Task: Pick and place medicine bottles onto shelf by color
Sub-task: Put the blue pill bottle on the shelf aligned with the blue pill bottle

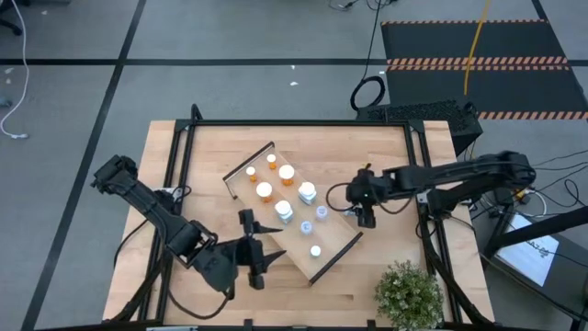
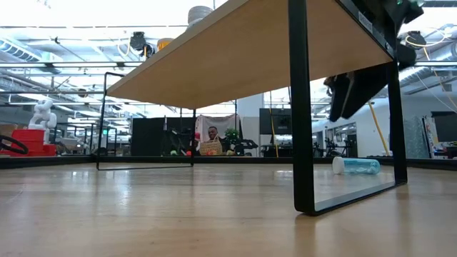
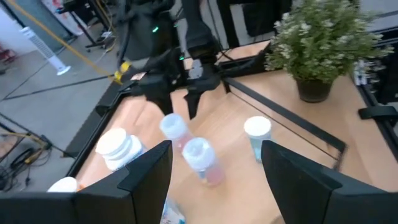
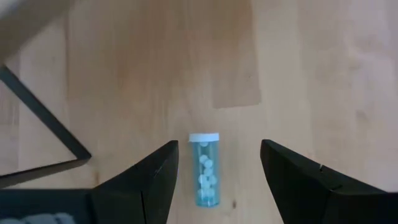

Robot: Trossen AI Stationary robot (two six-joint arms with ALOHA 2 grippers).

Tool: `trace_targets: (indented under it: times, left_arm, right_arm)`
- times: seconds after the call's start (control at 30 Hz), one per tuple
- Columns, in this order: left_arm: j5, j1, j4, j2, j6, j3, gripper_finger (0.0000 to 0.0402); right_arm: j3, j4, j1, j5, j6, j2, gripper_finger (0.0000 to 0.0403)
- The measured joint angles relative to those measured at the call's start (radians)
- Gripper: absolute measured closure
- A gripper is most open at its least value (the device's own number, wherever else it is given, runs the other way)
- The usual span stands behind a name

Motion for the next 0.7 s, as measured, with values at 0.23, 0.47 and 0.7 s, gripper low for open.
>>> trace_targets:
  times: [0.23,0.47,0.7]
  left_arm:
    - [-0.009,-0.014,0.001,0.000,0.004,0.000,0.0153]
    - [-0.009,-0.013,0.002,0.000,0.004,0.000,0.0153]
    - [-0.008,-0.013,0.006,0.000,0.007,0.000,0.0153]
  right_arm:
    - [0.000,0.014,-0.043,-0.088,-0.086,0.059,0.0181]
    - [-0.029,0.088,-0.075,-0.150,-0.143,0.064,0.0181]
    - [-0.133,0.238,-0.078,-0.162,-0.173,0.060,0.0181]
